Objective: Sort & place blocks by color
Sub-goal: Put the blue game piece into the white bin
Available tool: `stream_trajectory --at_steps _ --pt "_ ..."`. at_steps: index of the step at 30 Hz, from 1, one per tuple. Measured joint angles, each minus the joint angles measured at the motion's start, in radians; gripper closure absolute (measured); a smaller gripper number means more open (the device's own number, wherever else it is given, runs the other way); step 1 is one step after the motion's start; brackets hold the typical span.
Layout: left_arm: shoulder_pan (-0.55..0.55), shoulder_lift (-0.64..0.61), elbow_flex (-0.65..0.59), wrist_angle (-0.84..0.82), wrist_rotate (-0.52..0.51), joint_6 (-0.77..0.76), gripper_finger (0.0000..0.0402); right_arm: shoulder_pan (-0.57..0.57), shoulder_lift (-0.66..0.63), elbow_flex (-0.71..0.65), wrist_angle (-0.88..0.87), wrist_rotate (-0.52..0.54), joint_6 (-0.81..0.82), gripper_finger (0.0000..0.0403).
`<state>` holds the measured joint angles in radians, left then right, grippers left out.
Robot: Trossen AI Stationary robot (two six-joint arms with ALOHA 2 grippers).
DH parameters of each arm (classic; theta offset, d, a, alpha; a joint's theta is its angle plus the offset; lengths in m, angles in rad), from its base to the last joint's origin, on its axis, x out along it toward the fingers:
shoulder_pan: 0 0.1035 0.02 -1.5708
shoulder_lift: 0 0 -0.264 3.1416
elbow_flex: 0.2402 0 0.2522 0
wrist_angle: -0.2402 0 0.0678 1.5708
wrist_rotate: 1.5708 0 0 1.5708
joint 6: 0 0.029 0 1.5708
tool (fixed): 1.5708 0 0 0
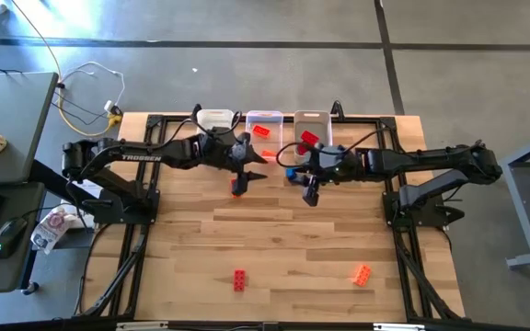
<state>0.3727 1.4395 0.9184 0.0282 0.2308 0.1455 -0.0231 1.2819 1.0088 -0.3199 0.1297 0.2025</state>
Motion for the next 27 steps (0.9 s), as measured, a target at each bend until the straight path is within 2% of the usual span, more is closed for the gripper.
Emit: stream_trajectory --at_steps 9,19,27 --pt "-0.043 0.0 0.0 0.104 0.025 -0.053 0.019 0.0 0.0 0.0 0.129 -0.062 -0.1 0.0299" --pt "-0.074 0.0 0.0 0.168 0.011 -0.068 0.019 0.0 0.0 0.0 0.218 -0.061 -0.144 0.0299" --pt "-0.073 0.0 0.0 0.238 -0.001 -0.11 0.019 0.0 0.008 0.0 0.235 -0.01 -0.144 0.0299"
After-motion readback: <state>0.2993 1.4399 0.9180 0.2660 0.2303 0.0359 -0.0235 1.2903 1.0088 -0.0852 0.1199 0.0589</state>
